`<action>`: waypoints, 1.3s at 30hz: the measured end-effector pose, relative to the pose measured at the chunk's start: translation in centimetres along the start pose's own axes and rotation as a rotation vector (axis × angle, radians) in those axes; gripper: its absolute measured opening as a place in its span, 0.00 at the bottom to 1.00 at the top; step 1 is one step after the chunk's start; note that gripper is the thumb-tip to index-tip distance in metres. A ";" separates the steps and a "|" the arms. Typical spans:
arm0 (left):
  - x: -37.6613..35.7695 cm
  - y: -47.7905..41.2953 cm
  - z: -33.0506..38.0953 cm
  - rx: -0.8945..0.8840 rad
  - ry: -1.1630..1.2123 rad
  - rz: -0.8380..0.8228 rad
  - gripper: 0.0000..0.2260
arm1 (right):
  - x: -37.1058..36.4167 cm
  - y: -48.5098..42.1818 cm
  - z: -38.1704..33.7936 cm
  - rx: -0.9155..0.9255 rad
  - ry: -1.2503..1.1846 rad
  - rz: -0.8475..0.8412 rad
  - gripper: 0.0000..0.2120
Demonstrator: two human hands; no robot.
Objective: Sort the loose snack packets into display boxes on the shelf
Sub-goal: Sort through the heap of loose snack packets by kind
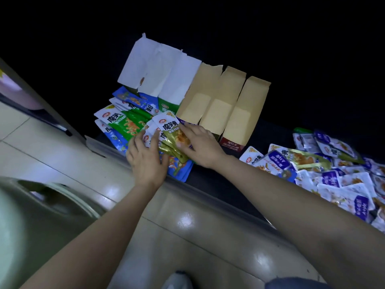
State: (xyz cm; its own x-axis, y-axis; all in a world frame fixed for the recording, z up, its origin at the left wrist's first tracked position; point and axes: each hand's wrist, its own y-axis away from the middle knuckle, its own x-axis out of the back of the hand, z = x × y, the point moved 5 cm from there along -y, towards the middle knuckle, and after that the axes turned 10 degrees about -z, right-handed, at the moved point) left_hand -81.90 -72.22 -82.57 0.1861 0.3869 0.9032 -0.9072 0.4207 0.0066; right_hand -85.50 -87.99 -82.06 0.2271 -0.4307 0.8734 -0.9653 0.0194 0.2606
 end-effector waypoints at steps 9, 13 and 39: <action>-0.4 2.0 8.7 -0.357 0.056 0.089 0.15 | 3.5 8.3 4.4 0.116 0.009 0.043 0.17; -4.0 3.8 16.4 -0.581 0.140 -0.116 0.13 | 5.4 15.9 11.1 -0.120 -0.030 0.153 0.11; -15.5 6.6 20.6 -0.491 -0.068 -0.512 0.38 | 4.9 21.2 26.2 -0.726 0.101 0.081 0.21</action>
State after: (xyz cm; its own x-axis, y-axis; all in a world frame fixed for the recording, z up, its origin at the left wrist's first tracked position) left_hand -98.57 -92.31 -87.67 0.5047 -0.0034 0.8633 -0.4343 0.8633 0.2573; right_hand -108.25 -113.30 -83.00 0.2035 -0.3181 0.9259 -0.6592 0.6547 0.3698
